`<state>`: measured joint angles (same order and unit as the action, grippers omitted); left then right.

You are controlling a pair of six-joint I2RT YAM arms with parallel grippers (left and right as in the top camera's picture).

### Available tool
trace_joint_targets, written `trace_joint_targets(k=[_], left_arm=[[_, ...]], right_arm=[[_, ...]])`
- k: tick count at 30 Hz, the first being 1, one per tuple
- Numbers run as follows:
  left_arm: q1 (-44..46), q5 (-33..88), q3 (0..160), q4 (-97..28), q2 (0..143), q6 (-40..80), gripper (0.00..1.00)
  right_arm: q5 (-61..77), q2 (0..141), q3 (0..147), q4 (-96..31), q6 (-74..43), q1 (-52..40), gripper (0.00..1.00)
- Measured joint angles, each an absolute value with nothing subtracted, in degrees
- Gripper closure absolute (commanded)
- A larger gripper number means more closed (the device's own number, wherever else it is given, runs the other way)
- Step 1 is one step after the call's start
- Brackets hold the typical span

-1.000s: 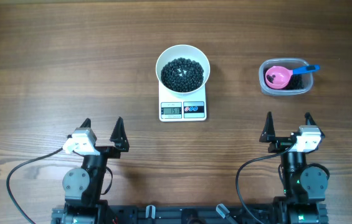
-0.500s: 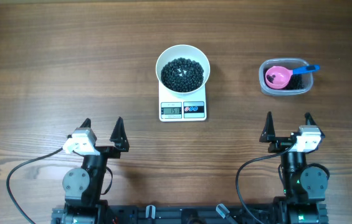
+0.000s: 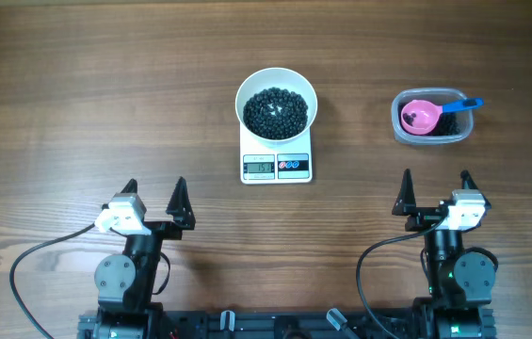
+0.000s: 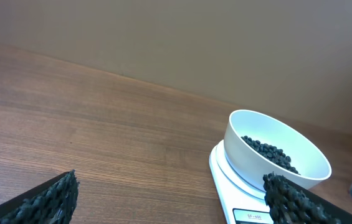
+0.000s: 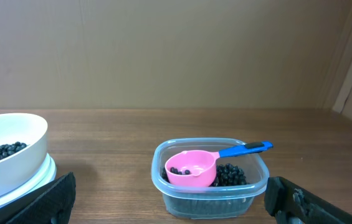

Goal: Scoop item into bowl and weigh 150g on scale

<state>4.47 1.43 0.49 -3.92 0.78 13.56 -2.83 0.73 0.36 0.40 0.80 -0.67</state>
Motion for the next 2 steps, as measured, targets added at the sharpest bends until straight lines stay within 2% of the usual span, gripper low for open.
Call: trace_joint_targets(k=[2], left_arm=[[4.5, 1.4, 0.5, -3.9, 0.8, 13.6, 0.0]], right_arm=[[-2.8, 0.7, 0.4, 0.4, 0.8, -0.7, 0.0]])
